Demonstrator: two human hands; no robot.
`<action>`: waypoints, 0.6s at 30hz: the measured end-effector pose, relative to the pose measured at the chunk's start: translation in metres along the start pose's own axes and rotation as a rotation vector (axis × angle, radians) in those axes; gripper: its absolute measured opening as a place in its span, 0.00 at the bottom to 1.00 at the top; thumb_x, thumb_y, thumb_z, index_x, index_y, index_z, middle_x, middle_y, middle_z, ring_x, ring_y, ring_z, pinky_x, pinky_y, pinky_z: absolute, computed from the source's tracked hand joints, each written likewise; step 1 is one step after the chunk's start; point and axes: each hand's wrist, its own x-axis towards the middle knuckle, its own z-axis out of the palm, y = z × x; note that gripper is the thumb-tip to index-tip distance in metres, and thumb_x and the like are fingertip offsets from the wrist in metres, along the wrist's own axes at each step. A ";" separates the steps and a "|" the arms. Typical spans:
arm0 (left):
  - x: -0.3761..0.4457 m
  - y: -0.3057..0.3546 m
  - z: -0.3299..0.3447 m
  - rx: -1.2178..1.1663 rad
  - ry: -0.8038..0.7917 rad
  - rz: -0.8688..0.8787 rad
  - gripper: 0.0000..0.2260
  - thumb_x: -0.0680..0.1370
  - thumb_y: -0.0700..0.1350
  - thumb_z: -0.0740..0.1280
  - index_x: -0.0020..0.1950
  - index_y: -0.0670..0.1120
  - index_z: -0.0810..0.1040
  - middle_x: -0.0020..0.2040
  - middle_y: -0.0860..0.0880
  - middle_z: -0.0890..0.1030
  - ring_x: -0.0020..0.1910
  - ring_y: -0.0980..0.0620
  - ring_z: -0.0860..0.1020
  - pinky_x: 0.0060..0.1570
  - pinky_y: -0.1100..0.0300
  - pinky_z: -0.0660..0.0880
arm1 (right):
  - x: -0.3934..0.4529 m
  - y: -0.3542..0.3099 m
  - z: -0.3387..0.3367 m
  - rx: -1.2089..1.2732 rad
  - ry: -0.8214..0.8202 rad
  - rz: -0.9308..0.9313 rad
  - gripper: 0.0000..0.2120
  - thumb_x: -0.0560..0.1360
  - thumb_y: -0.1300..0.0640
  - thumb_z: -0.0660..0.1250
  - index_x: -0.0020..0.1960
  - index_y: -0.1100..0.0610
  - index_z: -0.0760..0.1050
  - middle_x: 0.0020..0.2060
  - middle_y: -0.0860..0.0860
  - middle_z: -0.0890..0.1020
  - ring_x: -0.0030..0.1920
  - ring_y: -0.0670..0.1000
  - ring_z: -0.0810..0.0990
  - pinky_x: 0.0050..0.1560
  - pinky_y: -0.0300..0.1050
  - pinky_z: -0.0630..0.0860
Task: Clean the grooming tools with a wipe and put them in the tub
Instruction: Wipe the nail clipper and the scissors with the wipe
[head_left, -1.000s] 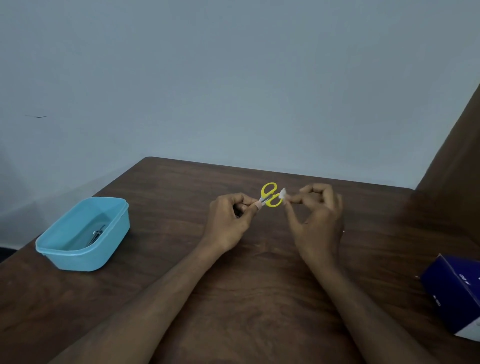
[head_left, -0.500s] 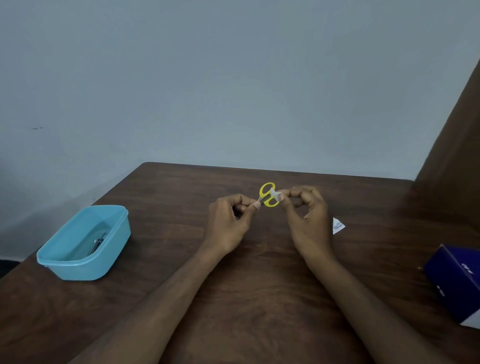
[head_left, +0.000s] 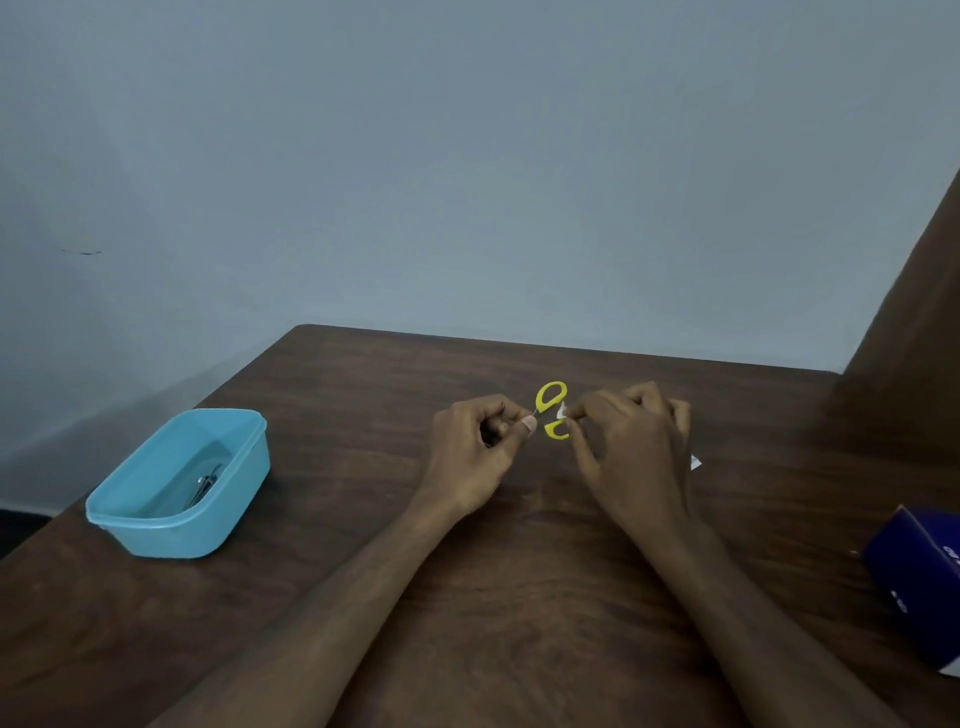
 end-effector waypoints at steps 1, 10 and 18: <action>0.000 0.000 0.000 0.000 0.013 -0.008 0.04 0.80 0.45 0.76 0.45 0.51 0.88 0.31 0.54 0.79 0.32 0.60 0.76 0.34 0.69 0.69 | -0.001 0.000 0.001 0.009 -0.006 0.009 0.05 0.76 0.53 0.76 0.46 0.47 0.80 0.42 0.41 0.84 0.48 0.54 0.75 0.49 0.52 0.63; 0.000 -0.002 0.002 -0.004 -0.032 -0.028 0.04 0.79 0.46 0.77 0.44 0.52 0.88 0.31 0.58 0.80 0.32 0.61 0.75 0.34 0.70 0.68 | -0.003 -0.010 0.004 0.104 -0.086 -0.112 0.02 0.76 0.53 0.72 0.48 0.47 0.81 0.42 0.41 0.84 0.49 0.52 0.77 0.51 0.52 0.64; 0.001 -0.006 0.003 0.014 -0.054 -0.048 0.07 0.79 0.47 0.77 0.41 0.55 0.87 0.33 0.57 0.82 0.33 0.63 0.77 0.35 0.70 0.70 | -0.005 -0.006 0.004 0.163 -0.143 -0.102 0.03 0.75 0.54 0.72 0.47 0.46 0.81 0.40 0.40 0.83 0.49 0.51 0.75 0.51 0.52 0.65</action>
